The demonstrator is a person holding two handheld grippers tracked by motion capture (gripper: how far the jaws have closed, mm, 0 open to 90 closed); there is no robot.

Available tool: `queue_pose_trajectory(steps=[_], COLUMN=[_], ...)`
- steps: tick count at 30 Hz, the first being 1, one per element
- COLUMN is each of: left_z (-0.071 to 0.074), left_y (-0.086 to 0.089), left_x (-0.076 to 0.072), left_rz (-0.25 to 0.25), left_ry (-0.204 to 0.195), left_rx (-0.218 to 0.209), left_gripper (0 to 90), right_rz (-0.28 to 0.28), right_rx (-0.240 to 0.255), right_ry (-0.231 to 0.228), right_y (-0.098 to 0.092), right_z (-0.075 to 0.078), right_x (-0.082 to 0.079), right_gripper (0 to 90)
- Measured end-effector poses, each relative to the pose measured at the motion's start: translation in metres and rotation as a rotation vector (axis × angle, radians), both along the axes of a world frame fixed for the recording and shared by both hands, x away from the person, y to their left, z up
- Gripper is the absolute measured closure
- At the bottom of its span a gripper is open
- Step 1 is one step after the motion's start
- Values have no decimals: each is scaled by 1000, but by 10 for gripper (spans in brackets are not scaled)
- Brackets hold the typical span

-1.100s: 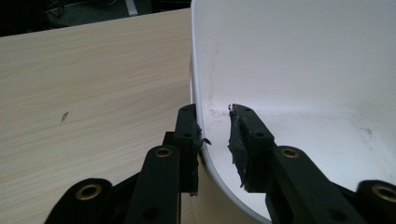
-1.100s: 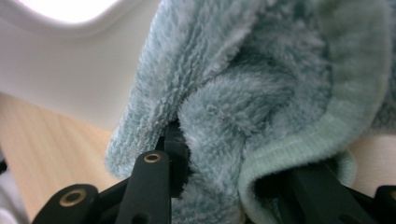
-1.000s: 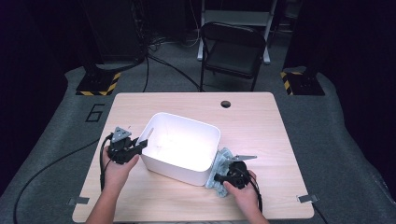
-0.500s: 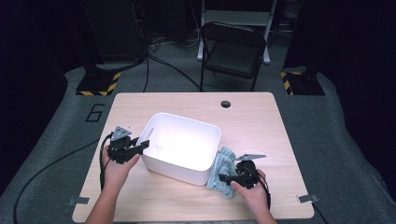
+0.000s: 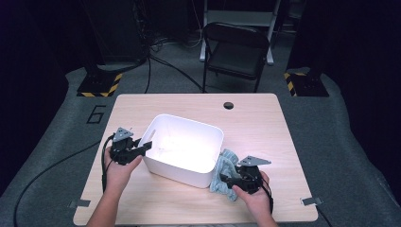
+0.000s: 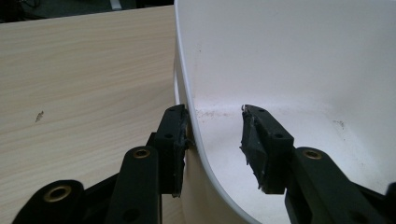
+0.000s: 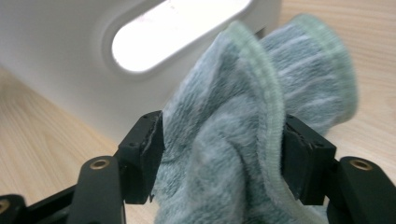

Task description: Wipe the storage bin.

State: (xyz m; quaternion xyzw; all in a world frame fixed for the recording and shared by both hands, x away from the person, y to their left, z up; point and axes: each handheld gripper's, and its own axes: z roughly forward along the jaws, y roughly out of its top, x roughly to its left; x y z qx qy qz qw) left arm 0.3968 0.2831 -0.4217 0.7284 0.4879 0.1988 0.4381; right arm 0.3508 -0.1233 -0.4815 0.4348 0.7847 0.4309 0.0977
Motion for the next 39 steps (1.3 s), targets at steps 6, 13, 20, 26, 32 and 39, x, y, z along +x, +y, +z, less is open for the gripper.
queue_pose_trajectory(steps=[6, 13, 20, 26, 32, 39], left_z=[-1, -2, -3, -2, -3, -3], left_y=[-1, -2, -2, -3, -3, -3], left_x=[0, 0, -1, -2, -2, -3], left_rz=[5, 4, 9, 12, 17, 13], left_ry=[-4, 4, -4, 0, 1, 8], left_rx=[0, 15, 13, 15, 9, 1], left_gripper=[596, 597, 599, 598, 598, 595], right_rz=[31, 57, 41, 43, 63, 79], right_rx=[-78, -202, -252, -210, -94, -17], right_ry=[0, 8, -22, 12, 27, -1], right_y=[13, 23, 32, 27, 17, 10], right_z=[-10, -24, -28, -22, 0, 29], right_x=[-1, 2, 1, 2, -2, -11], right_gripper=[408, 399, 530, 666, 684, 688])
